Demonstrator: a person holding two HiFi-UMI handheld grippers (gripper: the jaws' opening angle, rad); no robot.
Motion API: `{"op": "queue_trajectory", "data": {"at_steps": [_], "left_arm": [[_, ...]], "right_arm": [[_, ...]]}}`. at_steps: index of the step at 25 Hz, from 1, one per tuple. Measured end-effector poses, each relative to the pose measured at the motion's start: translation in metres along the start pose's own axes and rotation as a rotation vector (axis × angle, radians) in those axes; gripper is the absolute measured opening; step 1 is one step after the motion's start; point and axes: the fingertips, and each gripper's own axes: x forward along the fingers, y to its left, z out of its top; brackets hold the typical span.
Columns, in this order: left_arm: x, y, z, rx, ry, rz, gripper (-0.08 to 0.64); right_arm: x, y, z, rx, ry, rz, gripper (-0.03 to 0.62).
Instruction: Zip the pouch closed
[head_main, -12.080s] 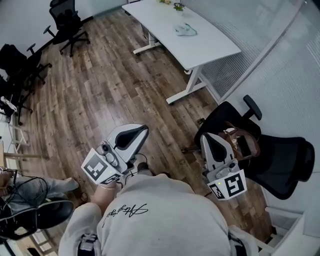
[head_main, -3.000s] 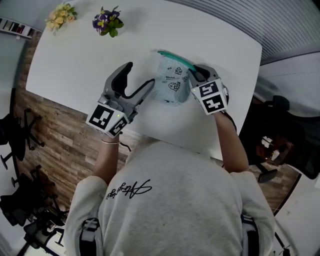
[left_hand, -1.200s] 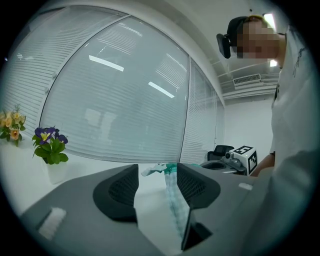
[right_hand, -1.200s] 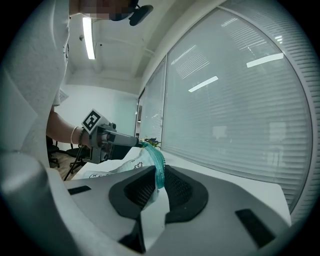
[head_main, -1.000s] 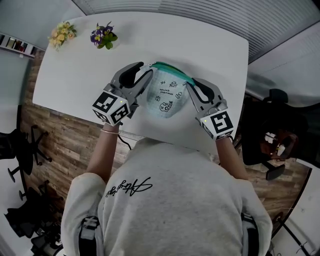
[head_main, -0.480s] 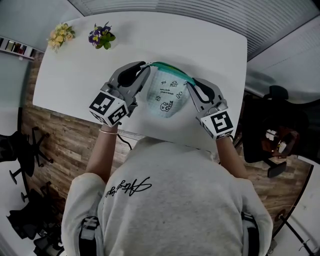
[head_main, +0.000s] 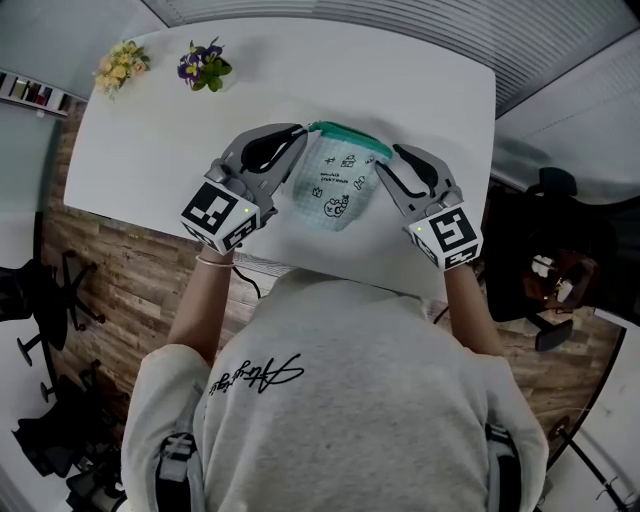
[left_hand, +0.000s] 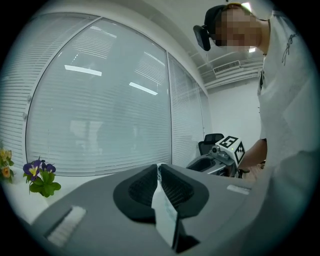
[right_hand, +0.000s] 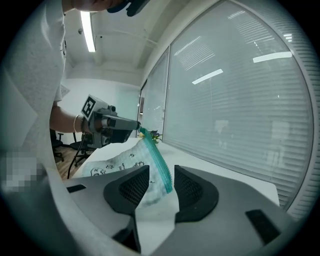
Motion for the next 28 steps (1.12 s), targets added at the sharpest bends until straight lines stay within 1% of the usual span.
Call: {"op": "queue_trajectory", "data": {"at_steps": [4, 6, 7, 9, 12, 16, 19, 22, 25, 28], "left_arm": [[0.003, -0.003, -0.002, 0.031, 0.018, 0.027, 0.021], [0.005, -0.006, 0.004, 0.066, 0.003, 0.025, 0.021], [0.006, -0.008, 0.009, 0.090, -0.006, 0.020, 0.021], [0.008, -0.013, 0.019, 0.140, -0.025, 0.010, 0.021], [0.011, -0.022, 0.033, 0.202, -0.059, -0.011, 0.021], [0.016, -0.036, 0.026, 0.253, -0.045, -0.054, 0.021], [0.020, -0.041, 0.021, 0.260, -0.034, -0.078, 0.021], [0.022, -0.049, 0.017, 0.277, -0.026, -0.124, 0.021], [0.025, -0.056, 0.011, 0.294, -0.011, -0.169, 0.021], [0.027, -0.061, 0.002, 0.316, 0.011, -0.190, 0.021]], "right_arm": [[-0.017, -0.017, 0.027, 0.062, -0.065, 0.003, 0.153], [-0.023, -0.025, 0.046, 0.070, -0.086, 0.002, 0.147], [-0.024, -0.028, 0.057, 0.076, -0.093, 0.008, 0.133], [-0.019, -0.030, 0.078, 0.096, -0.095, 0.039, 0.112], [-0.002, -0.022, 0.095, 0.148, -0.048, 0.132, 0.110], [0.017, 0.000, 0.090, 0.215, 0.020, 0.254, 0.112], [0.024, 0.012, 0.077, 0.243, 0.082, 0.330, 0.124], [0.025, 0.020, 0.072, 0.308, 0.111, 0.418, 0.140], [0.028, 0.022, 0.069, 0.357, 0.139, 0.465, 0.135], [0.030, 0.024, 0.056, 0.394, 0.206, 0.495, 0.132]]}}
